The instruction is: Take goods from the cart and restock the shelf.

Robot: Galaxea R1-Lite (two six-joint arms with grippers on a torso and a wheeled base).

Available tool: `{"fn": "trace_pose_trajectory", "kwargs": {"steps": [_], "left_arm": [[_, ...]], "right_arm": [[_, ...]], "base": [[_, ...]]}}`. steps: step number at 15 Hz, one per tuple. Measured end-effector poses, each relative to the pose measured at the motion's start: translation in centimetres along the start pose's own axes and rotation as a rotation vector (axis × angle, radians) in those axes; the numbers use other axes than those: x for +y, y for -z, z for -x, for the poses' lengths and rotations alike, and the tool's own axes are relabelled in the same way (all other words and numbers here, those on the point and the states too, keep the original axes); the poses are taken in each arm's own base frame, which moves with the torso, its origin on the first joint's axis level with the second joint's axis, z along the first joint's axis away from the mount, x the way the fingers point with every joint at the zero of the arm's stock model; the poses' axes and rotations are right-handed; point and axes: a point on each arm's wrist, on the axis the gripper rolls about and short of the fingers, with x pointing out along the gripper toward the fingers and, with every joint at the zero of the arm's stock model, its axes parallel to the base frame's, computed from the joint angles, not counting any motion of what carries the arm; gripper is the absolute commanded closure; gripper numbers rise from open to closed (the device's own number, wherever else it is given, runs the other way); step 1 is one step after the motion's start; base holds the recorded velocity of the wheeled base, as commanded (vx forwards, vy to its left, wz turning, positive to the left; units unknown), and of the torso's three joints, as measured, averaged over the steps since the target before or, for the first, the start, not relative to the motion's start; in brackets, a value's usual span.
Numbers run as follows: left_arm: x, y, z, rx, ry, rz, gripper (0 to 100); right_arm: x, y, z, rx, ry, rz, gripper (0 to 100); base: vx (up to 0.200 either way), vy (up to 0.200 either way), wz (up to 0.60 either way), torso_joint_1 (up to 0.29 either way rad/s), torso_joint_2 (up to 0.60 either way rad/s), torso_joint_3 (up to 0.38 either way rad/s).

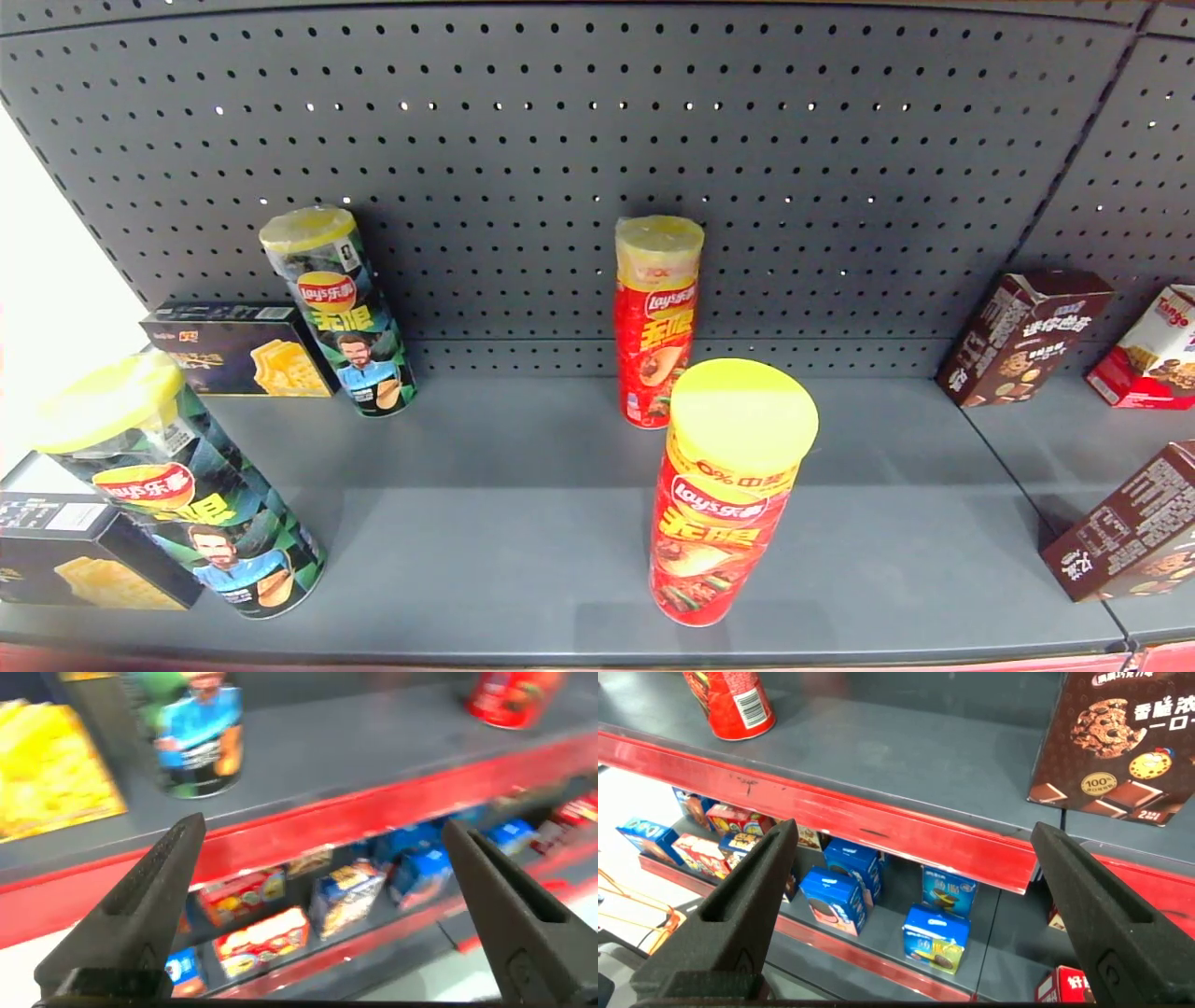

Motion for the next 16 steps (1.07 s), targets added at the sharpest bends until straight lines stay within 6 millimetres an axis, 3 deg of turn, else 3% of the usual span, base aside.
{"fn": "trace_pose_trajectory", "kwargs": {"steps": [5, 11, 14, 16], "left_arm": [[-0.38, 0.11, 0.34, -0.076, -0.167, 0.048, 0], [-0.48, 0.22, 0.52, -0.090, -0.200, -0.057, 0], [0.06, 0.57, 0.68, -0.055, -0.452, -0.054, 0], [0.08, 0.87, 0.67, -0.027, -0.457, -0.040, 0]], "right_arm": [[0.00, 0.00, 0.00, 0.000, 0.001, 0.000, 0], [0.00, 0.00, 0.00, 0.000, 0.001, 0.000, 0], [0.00, 0.00, 0.00, 0.000, 0.001, 0.000, 0], [0.00, 0.02, -0.01, 0.001, 0.001, 0.000, 0]], "base": [[0.000, 0.000, 0.00, 0.000, 0.00, 0.000], [0.000, 0.000, 0.00, 0.000, 0.00, 0.000], [0.000, 0.000, 0.00, 0.000, 0.00, 0.000], [0.000, 0.000, 0.00, 0.000, 0.00, 0.000]]}}
